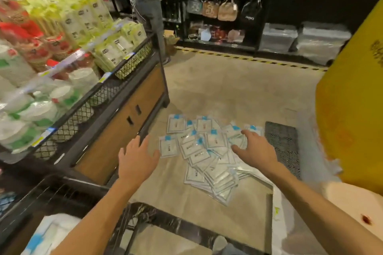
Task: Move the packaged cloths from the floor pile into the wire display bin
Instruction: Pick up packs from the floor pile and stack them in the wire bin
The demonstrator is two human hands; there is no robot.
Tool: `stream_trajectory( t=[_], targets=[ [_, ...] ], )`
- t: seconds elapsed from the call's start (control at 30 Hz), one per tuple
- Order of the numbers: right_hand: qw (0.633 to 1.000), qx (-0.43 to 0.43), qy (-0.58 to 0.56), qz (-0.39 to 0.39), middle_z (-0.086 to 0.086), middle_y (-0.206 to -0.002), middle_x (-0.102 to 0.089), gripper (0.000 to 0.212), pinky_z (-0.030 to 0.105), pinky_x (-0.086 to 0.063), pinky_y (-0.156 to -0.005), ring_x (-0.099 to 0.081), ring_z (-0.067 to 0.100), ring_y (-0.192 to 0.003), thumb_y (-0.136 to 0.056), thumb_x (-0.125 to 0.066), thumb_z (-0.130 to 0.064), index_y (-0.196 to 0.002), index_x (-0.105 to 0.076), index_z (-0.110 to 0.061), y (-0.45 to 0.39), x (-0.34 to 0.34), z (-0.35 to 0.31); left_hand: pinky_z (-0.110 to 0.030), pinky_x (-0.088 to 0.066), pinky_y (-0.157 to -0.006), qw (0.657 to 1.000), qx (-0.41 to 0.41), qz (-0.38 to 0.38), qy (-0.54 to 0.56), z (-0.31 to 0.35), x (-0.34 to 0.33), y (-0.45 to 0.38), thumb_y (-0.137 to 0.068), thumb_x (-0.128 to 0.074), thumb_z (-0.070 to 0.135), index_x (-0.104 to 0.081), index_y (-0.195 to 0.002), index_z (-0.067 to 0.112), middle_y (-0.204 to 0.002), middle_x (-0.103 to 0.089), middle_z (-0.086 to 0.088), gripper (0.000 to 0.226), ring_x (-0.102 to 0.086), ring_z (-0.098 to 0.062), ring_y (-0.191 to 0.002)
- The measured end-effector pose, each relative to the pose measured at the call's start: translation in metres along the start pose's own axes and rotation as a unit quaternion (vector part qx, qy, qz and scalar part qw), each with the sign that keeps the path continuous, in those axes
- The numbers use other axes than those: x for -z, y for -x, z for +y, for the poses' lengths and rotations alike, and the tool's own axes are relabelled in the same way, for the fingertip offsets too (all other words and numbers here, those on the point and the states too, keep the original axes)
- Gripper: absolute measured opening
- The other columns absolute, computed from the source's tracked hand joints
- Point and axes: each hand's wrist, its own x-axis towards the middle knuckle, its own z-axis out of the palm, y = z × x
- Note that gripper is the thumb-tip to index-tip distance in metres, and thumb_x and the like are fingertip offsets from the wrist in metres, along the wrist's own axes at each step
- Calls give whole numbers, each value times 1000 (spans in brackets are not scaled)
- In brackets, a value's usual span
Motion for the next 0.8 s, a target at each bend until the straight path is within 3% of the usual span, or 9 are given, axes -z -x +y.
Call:
stream_trajectory(
  t=[0.2,0.33,0.43,0.53,0.8],
  targets=[
    [999,-47,-3,-18,5,-154,-50,74,50,-49,-102,-52,35,-133,-92,-60,-59,-153,-42,-21,-41,11,57,-52,-27,-120,999,-10,-38,11,58,-20,-34,-101,-49,43,-38,-154,25,-155,-44,-8,57,-37,-28,-145],
    [996,-79,-18,-23,4,-155,-49,72,47,-47,-103,-50,32,-135,-93,-61,-56,-153,-42,-21,-64,0,78,-53,-27,-121,997,-31,-68,-11,76,-30,-67,-101,-49,43,-31,-157,28,-156,-44,-6,61,-38,-28,-145],
    [992,-115,-29,-44,5,-156,-48,74,47,-46,-105,-50,31,-136,-93,-60,-57,-155,-40,-21,-84,-12,85,-48,-36,-113,994,-52,-90,-27,79,-46,-104,-100,-50,43,-35,-155,26,-150,-50,-8,60,-46,-28,-138],
    [986,-154,-42,-49,4,-153,-51,72,47,-48,-102,-53,30,-134,-93,-61,-56,-153,-42,-21,-104,-25,88,-47,-46,-105,988,-90,-125,-20,77,-76,-148,-98,-52,45,-36,-155,21,-147,-53,-6,64,-52,-27,-131],
    [971,-224,-7,-89,6,-144,-58,66,46,-53,-96,-56,30,-128,-92,-63,-55,-147,-46,-21,-167,-95,85,-51,-42,-110,969,-132,-205,-29,60,-196,-249,-96,-54,44,-36,-156,19,-154,-48,-8,67,-48,-29,-138]
  ],
)
